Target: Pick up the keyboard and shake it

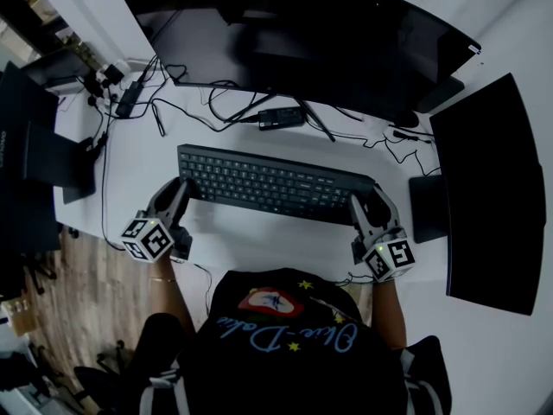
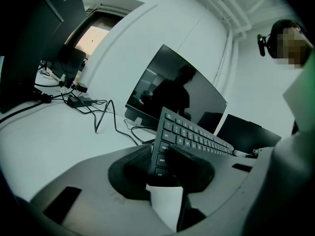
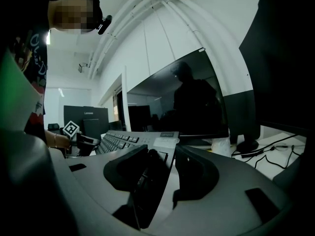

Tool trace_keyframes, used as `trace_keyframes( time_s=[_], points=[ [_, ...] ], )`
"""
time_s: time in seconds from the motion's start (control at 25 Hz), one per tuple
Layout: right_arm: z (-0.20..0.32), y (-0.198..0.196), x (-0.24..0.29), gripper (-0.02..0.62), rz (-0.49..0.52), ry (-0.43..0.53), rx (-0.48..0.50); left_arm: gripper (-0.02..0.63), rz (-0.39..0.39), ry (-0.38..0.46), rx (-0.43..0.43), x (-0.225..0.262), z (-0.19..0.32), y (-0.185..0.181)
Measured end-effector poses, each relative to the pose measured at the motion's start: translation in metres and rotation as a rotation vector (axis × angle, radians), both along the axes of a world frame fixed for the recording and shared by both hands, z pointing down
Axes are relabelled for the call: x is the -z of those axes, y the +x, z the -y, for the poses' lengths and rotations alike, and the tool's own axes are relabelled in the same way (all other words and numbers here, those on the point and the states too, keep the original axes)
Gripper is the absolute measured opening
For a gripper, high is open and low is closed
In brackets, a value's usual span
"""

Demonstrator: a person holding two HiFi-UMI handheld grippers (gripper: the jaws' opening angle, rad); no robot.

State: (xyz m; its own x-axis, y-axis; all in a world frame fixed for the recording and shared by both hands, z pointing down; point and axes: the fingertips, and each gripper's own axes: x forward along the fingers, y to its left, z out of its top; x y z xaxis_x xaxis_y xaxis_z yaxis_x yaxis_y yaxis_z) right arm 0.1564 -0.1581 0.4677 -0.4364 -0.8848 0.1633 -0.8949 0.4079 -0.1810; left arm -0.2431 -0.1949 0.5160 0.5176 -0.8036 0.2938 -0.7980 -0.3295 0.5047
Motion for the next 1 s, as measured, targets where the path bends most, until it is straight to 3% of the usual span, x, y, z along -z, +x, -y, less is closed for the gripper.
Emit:
trace_keyframes(
  time_s=[0.56, 1.0],
  points=[
    [-0.01, -0.006, 0.021, 0.169, -0.033, 0.088, -0.006, 0.101, 0.005, 0.044, 0.007, 0.007, -0.001, -0.003],
    [-0.008, -0.006, 0.022, 0.169, -0.032, 0.082, -0.009, 0.101, 0.026, 0.03, 0.001, 0.006, 0.0, -0.002]
  ],
)
